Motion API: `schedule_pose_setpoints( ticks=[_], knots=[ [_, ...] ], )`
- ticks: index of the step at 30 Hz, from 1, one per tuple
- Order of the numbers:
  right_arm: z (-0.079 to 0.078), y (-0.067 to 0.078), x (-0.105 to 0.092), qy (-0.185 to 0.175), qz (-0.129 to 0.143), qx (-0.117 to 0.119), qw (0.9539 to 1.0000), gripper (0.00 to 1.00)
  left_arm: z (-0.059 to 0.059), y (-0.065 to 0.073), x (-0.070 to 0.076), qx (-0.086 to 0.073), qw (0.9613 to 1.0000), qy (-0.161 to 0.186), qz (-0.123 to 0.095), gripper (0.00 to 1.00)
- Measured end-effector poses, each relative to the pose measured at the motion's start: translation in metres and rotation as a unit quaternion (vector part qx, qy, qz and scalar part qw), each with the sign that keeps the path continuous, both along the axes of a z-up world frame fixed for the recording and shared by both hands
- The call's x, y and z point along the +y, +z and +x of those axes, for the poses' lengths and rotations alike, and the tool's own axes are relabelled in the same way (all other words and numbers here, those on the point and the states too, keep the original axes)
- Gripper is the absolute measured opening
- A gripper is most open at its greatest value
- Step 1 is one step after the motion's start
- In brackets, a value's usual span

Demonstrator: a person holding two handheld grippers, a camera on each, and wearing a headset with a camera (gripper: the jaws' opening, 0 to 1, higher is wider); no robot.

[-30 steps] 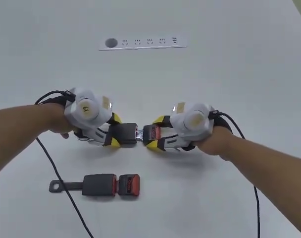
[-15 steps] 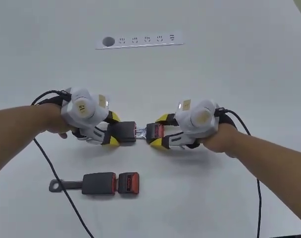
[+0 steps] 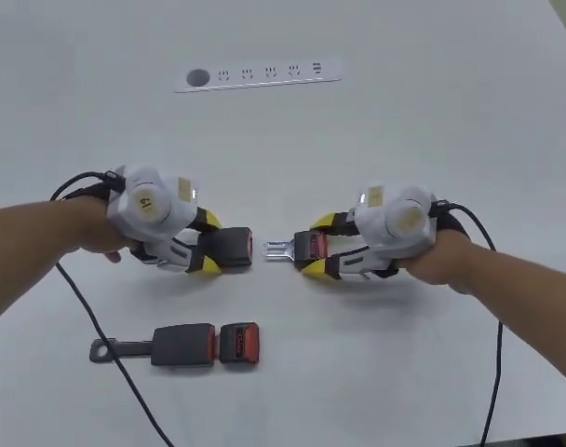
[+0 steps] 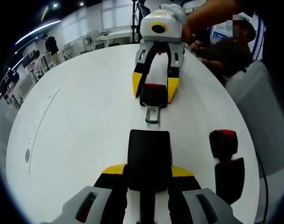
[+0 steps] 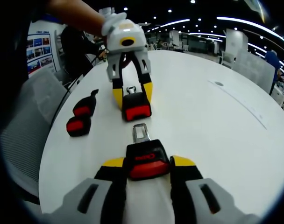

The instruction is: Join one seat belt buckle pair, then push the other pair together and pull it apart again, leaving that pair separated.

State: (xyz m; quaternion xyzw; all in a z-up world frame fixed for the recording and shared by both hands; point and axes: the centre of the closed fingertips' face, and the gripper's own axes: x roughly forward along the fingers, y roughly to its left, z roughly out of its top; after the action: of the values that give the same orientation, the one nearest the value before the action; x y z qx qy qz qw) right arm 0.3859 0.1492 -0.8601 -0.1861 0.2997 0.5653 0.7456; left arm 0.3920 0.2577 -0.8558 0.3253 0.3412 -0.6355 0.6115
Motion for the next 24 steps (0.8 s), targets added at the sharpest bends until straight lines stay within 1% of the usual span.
schedule_pose_setpoints(
  ticks=[8, 24],
  knots=[
    [-0.001, 0.0, -0.012, -0.004, -0.002, 0.001, 1.0, 0.36, 0.0, 0.0, 0.001, 0.001, 1.0, 0.001, -0.002, 0.34],
    [-0.01, 0.002, -0.04, -0.014, -0.001, 0.0, 0.9999, 0.36, 0.001, 0.0, 0.002, 0.003, 1.0, 0.0, -0.003, 0.34]
  ],
)
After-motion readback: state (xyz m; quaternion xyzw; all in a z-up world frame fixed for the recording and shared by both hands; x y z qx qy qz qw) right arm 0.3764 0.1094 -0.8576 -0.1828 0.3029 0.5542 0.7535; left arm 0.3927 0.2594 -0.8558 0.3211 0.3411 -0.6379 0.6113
